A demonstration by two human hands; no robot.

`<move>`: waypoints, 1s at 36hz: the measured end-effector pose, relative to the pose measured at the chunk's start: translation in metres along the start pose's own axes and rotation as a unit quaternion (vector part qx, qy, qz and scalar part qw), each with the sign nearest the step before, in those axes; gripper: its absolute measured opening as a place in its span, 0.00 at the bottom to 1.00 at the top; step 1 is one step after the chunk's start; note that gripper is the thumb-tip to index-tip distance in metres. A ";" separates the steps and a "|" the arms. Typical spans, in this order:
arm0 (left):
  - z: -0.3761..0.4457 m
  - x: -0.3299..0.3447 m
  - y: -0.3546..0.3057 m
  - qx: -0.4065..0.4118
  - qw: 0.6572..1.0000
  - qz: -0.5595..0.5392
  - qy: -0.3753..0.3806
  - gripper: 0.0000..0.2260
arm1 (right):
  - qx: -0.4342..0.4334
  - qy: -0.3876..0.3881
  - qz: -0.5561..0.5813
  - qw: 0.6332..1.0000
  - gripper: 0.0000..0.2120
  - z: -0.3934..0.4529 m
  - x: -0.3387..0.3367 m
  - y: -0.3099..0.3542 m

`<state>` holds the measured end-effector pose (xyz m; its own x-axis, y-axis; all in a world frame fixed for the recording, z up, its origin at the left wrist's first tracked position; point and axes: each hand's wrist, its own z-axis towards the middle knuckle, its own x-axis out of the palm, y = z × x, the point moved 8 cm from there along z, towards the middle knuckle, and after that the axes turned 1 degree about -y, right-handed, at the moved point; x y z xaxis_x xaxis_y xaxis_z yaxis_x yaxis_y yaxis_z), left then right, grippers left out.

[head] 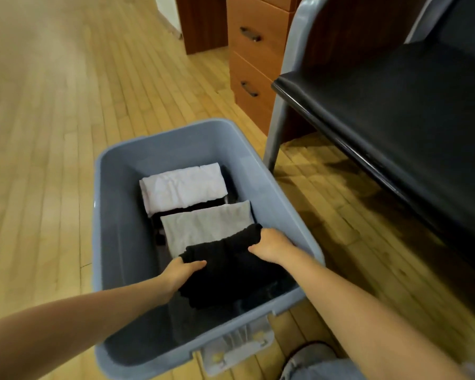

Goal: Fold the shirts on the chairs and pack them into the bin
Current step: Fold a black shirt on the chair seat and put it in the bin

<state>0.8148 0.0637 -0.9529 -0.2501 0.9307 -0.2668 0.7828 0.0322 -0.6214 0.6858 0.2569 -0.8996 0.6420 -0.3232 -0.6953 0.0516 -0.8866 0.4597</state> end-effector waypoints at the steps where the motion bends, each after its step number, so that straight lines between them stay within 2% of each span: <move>1: 0.002 0.002 0.006 -0.012 1.000 -0.004 0.003 0.13 | -0.001 0.014 -0.012 1.000 0.14 0.001 0.005 -0.002; 7: 0.011 0.006 0.027 -0.051 0.998 0.040 0.008 0.12 | 0.009 0.108 -0.096 0.989 0.15 0.007 0.023 -0.011; 10: 0.017 0.005 0.041 -0.069 0.994 0.087 0.011 0.15 | 0.019 0.133 -0.136 0.982 0.20 0.004 0.028 -0.013; 13: 0.021 0.008 0.049 -0.080 0.989 0.125 0.012 0.16 | 0.021 0.171 -0.151 0.973 0.18 0.000 0.035 -0.014; 16: 0.017 0.005 0.060 -0.125 0.979 0.158 0.009 0.13 | 0.008 0.146 -0.123 0.982 0.15 0.002 0.032 -0.011; 20: 0.019 -0.008 0.074 -0.169 0.962 0.213 -0.011 0.20 | -0.007 0.101 -0.081 0.992 0.18 0.005 0.026 -0.010; 22: 0.017 -0.009 0.069 -0.165 0.958 0.233 -0.025 0.22 | -0.029 0.081 -0.031 0.996 0.13 0.000 0.021 -0.005; 24: 0.013 -0.009 0.054 -0.106 0.948 0.298 -0.027 0.22 | -0.054 0.065 0.067 0.994 0.13 -0.003 0.014 0.002; 26: 0.010 -0.009 0.030 -0.008 0.922 0.384 -0.041 0.23 | -0.074 0.048 0.161 0.983 0.11 -0.012 -0.004 0.011; 29: -0.008 0.006 -0.011 0.090 0.908 0.407 -0.031 0.23 | -0.106 -0.014 0.235 0.966 0.12 -0.031 -0.047 0.025; 32: -0.032 0.031 -0.066 0.140 0.956 0.259 -0.015 0.20 | -0.140 -0.063 0.280 0.948 0.15 -0.061 -0.092 0.030; 36: -0.081 0.075 -0.155 0.248 0.962 0.116 0.005 0.20 | -0.140 -0.146 0.327 0.923 0.15 -0.102 -0.157 0.008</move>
<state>0.7207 0.1584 -0.8167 -0.0942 0.8956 -0.4348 0.4482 -0.3518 -0.8218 0.6633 0.3345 -0.7308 0.3745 -0.8704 -0.3197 -0.0507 -0.3635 0.9302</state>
